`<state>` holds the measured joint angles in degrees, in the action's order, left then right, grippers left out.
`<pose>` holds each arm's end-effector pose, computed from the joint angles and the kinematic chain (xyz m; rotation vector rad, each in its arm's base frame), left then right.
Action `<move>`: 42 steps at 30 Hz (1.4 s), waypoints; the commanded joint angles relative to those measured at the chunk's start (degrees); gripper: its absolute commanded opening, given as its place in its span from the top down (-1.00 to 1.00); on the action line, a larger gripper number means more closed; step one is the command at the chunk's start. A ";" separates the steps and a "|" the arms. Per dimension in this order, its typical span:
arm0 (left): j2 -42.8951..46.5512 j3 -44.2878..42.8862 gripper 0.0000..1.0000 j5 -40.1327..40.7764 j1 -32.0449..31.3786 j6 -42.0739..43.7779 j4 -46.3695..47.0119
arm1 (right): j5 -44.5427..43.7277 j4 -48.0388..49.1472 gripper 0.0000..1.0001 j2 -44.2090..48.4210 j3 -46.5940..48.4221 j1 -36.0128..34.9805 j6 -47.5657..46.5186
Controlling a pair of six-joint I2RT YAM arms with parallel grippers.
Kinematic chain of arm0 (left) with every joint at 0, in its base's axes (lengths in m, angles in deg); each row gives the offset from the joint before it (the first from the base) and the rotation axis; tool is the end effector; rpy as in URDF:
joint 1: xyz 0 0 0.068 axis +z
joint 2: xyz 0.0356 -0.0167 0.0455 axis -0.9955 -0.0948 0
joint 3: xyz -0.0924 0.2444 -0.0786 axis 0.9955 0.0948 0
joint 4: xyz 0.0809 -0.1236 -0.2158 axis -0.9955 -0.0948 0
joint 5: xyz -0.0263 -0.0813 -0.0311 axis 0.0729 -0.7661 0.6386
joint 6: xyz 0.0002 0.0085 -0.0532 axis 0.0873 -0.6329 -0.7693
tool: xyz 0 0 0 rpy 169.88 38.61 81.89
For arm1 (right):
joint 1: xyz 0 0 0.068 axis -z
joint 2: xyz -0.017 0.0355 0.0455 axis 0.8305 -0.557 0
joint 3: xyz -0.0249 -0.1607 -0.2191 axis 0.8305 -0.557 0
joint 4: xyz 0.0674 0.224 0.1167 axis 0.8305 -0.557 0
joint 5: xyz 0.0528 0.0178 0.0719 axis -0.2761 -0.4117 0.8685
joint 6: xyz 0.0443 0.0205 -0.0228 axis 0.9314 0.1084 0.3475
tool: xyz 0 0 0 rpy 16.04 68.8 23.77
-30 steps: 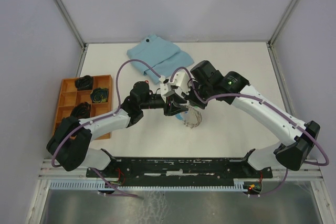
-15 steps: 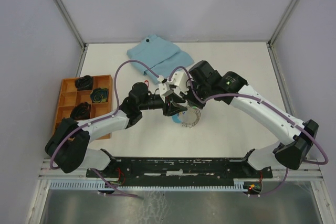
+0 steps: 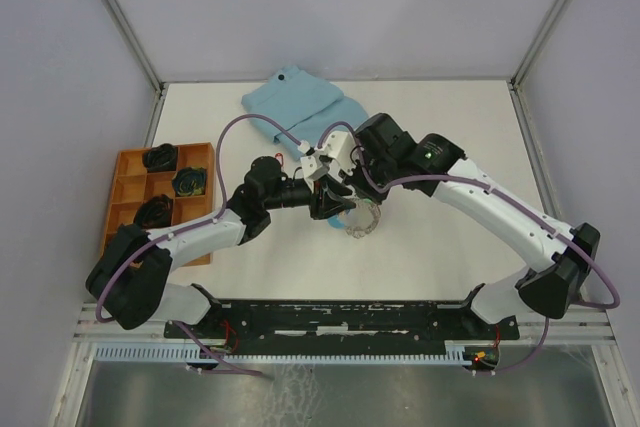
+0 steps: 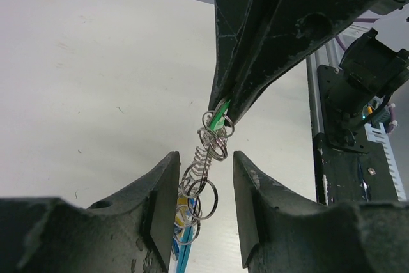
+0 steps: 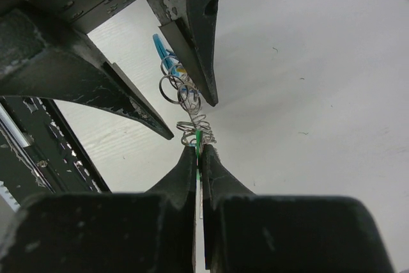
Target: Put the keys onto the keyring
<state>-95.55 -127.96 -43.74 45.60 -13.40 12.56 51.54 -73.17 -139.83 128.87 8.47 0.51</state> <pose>0.2121 -0.2023 0.2505 1.0782 1.4092 -1.1474 0.1970 0.2218 0.3591 -1.3732 2.1494 0.3561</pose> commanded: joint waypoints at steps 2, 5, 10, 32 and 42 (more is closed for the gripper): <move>0.78 -2.55 0.05 -3.70 -3.13 1.07 6.32 | 0.49 2.95 0.99 -4.93 0.49 -4.23 -1.58; 0.87 -2.54 0.03 -3.22 -3.15 1.23 6.35 | 0.29 2.68 0.99 -5.27 0.62 -4.39 -1.61; 0.87 -2.47 0.06 -1.80 -3.18 1.36 6.90 | 0.32 2.59 0.99 -5.46 0.69 -4.65 -1.22; 2.72 4.20 0.95 2.12 -3.14 1.39 17.11 | -1.21 -2.20 0.99 -5.16 0.29 -3.69 -3.00; 8.21 7.40 0.95 4.26 -4.92 8.26 14.39 | 0.88 -8.02 0.99 -6.53 1.57 -1.05 -4.77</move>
<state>-92.51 -119.72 -38.89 43.13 -12.20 20.10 51.51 -75.97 -143.74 129.83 7.07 -1.79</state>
